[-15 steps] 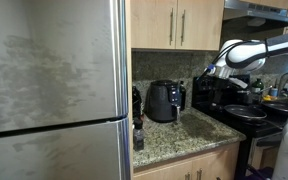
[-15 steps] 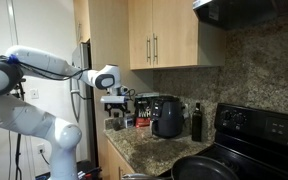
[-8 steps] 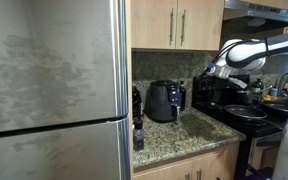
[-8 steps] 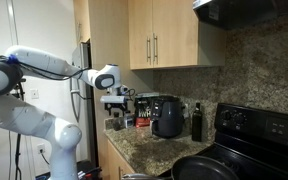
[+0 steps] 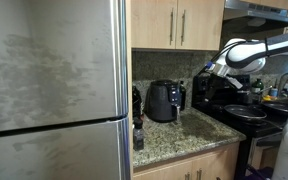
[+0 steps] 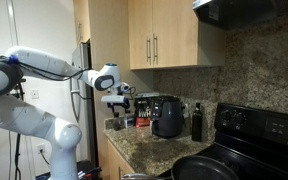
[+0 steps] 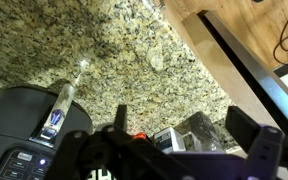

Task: Pull out the black container from under the coffee machine

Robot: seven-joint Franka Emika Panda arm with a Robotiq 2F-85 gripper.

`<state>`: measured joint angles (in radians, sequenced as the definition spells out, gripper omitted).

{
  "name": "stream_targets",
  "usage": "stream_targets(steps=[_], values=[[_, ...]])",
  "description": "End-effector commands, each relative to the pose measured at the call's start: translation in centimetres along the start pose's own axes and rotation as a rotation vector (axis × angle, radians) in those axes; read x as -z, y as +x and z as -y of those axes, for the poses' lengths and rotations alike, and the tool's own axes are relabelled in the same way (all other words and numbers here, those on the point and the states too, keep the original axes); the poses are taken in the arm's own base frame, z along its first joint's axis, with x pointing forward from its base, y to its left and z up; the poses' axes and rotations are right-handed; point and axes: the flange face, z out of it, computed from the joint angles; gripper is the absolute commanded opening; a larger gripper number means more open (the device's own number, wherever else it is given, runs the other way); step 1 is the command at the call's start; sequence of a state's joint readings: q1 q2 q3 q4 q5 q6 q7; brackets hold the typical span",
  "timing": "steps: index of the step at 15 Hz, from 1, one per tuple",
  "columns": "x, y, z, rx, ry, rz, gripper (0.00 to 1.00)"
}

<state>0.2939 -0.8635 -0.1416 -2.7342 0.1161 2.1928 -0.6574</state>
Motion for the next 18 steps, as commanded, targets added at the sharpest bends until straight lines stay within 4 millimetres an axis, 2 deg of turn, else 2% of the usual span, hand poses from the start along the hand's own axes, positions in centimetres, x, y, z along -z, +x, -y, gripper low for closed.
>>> stream_targets(steps=[1, 5, 9, 10, 11, 12, 13, 15, 16, 18], values=[[0.0, 0.0, 0.0, 0.0, 0.0, 0.0, 1.0], [0.0, 0.1, 0.6, -0.157, 0.055, -0.016, 1.0], [0.2, 0.4, 0.8, -0.291, 0.025, -0.047, 1.0], [0.4, 0.7, 0.6, -0.295, -0.002, -0.119, 1.0], [0.3, 2.9, -1.3, -0.302, -0.052, -0.174, 1.0], [3.2, 2.2, 0.0, -0.297, -0.082, -0.235, 1.0], [4.5, 1.8, 0.3, -0.303, -0.129, -0.282, 1.0], [5.8, 1.1, 0.5, -0.321, -0.201, -0.312, 1.0], [4.7, 2.4, -0.1, -0.303, -0.13, -0.282, 1.0], [6.2, 1.8, 0.4, -0.313, -0.168, -0.312, 1.0]])
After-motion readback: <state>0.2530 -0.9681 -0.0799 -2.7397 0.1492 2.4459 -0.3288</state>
